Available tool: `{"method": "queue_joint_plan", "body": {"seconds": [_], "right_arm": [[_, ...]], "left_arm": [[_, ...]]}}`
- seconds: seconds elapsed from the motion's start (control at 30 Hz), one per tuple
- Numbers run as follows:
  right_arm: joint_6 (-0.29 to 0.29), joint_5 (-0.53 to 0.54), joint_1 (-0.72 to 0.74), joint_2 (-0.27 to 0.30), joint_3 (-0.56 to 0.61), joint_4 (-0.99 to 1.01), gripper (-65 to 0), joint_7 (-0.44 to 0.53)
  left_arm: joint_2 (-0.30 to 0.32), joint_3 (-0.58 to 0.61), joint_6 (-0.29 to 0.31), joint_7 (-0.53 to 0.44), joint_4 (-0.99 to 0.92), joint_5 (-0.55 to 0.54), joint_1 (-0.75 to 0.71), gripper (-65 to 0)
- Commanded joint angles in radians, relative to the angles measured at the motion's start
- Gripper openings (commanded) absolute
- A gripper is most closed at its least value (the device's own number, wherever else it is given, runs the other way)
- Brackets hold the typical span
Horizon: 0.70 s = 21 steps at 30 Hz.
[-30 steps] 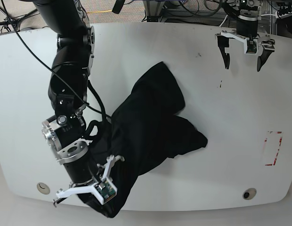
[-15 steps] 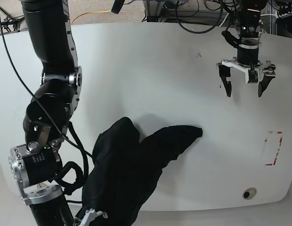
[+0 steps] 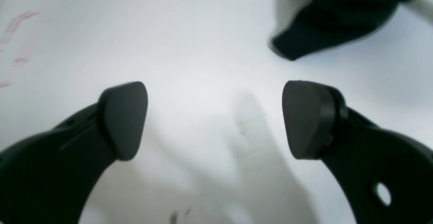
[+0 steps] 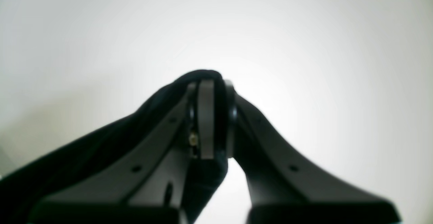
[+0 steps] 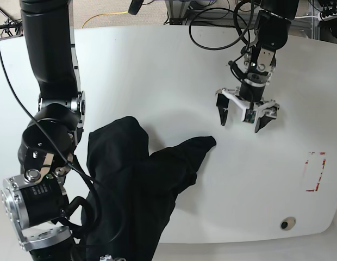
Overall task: Fold the T-shirt properly
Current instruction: 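Move the left gripper to the shirt's free end and grasp it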
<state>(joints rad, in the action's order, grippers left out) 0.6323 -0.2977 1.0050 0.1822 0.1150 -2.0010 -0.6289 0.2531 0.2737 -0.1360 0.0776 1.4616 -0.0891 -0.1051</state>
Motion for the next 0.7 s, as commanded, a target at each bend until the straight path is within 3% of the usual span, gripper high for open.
{"method": "queue_joint_plan", "body": {"seconds": [0.0, 0.27, 0.4, 0.53, 0.67], "right_arm": [[-0.021, -0.010, 0.035, 0.006, -0.007, -0.010, -65.0, 0.011], [-0.021, -0.010, 0.030, 0.010, -0.011, -0.004, -65.0, 0.007], [-0.021, -0.008, 0.016, 0.029, -0.013, -0.002, -65.0, 0.007], [-0.021, -0.008, 0.008, 0.033, -0.013, -0.002, -65.0, 0.008], [-0.021, -0.007, -0.010, 0.033, -0.013, -0.002, -65.0, 0.008]], "left_arm": [[0.004, 0.049, -0.007, -0.039, -0.032, 0.001, 0.054, -5.1], [-0.001, 0.258, -0.007, -0.039, -0.180, -0.004, 0.235, -5.1], [-0.048, 0.266, -0.007, -0.039, -0.243, -0.004, 0.285, -5.1], [-0.054, 0.269, -0.004, -0.039, -0.287, -0.004, 0.304, -5.1], [-0.091, 0.258, 0.078, -0.039, -0.329, -0.004, 0.331, -5.7]]}}
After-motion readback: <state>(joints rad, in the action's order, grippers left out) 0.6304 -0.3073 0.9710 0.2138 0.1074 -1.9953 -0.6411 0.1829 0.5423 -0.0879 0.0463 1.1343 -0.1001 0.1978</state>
